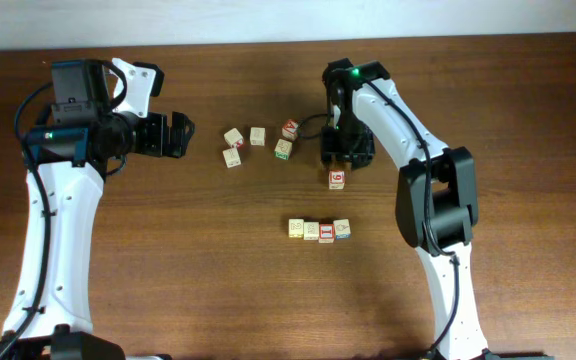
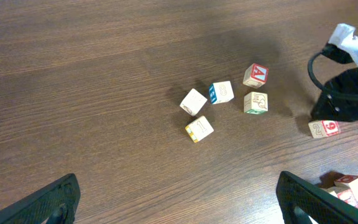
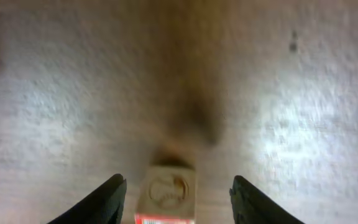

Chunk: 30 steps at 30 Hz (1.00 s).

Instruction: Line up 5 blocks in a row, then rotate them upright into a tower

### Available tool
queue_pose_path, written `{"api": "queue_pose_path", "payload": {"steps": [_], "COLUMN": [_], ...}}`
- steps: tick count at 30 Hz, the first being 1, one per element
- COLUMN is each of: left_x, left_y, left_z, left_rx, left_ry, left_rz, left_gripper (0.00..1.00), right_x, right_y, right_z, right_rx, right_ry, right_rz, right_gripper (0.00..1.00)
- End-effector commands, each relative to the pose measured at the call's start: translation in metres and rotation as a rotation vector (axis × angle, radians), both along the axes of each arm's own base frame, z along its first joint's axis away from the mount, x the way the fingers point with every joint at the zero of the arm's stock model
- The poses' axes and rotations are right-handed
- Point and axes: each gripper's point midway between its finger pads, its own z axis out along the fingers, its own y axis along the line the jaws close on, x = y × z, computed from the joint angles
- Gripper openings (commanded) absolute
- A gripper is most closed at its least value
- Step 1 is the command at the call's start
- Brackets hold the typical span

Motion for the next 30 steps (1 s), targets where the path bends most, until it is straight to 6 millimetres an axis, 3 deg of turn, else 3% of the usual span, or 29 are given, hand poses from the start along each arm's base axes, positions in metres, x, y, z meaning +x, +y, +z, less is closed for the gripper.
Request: {"api": "queue_pose_path", "payload": {"steps": [1,7,14,19,23,25,30], "left_x": [0.003,0.004,0.004,0.003,0.003,0.003,0.003], "left_y": [-0.002,-0.002,-0.002,-0.002,-0.002,-0.002,-0.002], "left_z": [0.006,0.006,0.006,0.006,0.006,0.006,0.006], "left_rx": [-0.013,-0.013,-0.013,-0.013,-0.013,-0.013,-0.013], "left_ry": [-0.013,-0.014,-0.014,-0.013,-0.013,-0.013,-0.013], "left_rz": [0.000,0.000,0.000,-0.001,-0.001,-0.001,-0.001], "left_gripper": [0.99,0.99,0.99,0.99,0.99,0.99,0.99], "right_x": [-0.003,-0.018,-0.012,0.007,0.033,0.043,0.053], "right_y": [0.002,0.018,0.011,0.019,0.028,0.025,0.029], "right_z": [0.028,0.000,-0.001,-0.002,0.001,0.005,0.009], "right_rx": [-0.004,-0.036,-0.073,-0.044,-0.017,-0.042,-0.129], "right_ry": [-0.040,-0.013,-0.040,-0.121,-0.231,-0.281,-0.364], "right_rz": [0.016,0.053,0.047,0.048,0.045,0.043,0.074], "right_gripper": [0.46,0.40,0.33,0.34,0.22,0.22,0.20]}}
